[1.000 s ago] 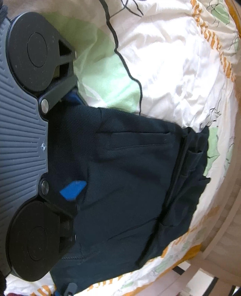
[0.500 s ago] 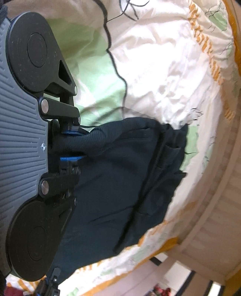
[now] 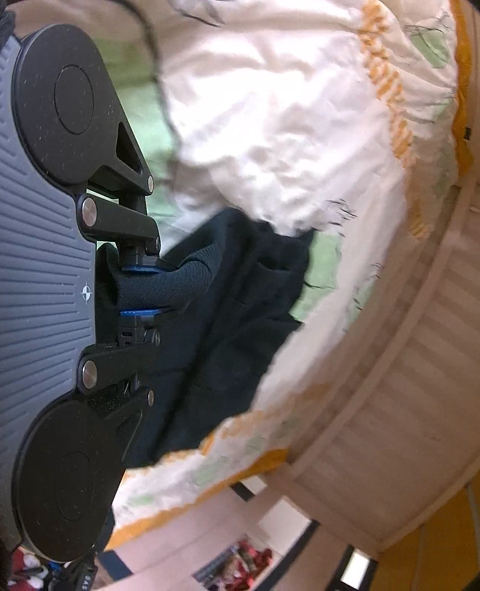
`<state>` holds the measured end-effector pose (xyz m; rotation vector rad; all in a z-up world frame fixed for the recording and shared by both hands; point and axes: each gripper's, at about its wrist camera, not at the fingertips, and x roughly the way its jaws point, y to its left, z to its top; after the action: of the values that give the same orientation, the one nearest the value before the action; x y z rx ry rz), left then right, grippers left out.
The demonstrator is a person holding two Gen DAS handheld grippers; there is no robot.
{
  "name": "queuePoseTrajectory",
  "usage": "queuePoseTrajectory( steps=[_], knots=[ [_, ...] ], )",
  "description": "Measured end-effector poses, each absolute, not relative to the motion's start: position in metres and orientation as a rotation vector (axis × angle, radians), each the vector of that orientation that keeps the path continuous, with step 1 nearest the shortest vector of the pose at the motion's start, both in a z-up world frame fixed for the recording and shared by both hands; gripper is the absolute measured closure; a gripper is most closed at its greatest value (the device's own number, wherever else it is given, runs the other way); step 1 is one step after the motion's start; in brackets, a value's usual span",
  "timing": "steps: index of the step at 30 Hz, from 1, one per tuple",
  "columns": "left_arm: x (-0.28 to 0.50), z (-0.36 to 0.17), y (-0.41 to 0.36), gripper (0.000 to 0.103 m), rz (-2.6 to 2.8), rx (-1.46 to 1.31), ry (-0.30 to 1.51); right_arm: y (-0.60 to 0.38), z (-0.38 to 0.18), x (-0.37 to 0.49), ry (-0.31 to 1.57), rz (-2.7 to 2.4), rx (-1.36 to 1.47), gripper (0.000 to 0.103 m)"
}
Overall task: Fold large clothes
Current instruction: 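Lift the hem with both grippers and fold it toward the hood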
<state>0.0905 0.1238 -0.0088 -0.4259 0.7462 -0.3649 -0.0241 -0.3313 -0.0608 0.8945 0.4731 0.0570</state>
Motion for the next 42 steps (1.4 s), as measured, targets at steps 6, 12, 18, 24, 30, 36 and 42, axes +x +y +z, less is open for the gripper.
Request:
queuePoseTrajectory(
  steps=[6,12,18,24,30,36,42],
  knots=[
    [0.137,0.021,0.115,0.087,-0.381,-0.470,0.665,-0.342,-0.033,0.013,0.408,0.091,0.877,0.090],
    [0.212,0.037,0.091,0.087,-0.372,-0.487,0.623,-0.363,-0.010,0.084,0.368,0.083,0.863,0.090],
    [0.283,0.019,0.068,0.087,-0.311,-0.469,0.638,-0.390,-0.013,0.167,0.384,0.024,0.850,0.090],
    [0.342,-0.028,0.048,0.086,-0.224,-0.388,0.754,-0.405,-0.050,0.243,0.513,-0.078,0.772,0.089],
    [0.358,-0.042,0.050,0.080,-0.208,-0.393,0.764,-0.410,-0.083,0.269,0.575,-0.119,0.737,0.088],
    [0.340,-0.007,0.059,0.041,-0.155,-0.342,0.603,-0.401,-0.067,0.254,0.476,-0.144,0.601,0.029],
    [0.311,0.014,0.036,0.032,-0.217,-0.202,0.594,-0.373,-0.039,0.232,0.431,-0.092,0.408,0.028]
  ],
)
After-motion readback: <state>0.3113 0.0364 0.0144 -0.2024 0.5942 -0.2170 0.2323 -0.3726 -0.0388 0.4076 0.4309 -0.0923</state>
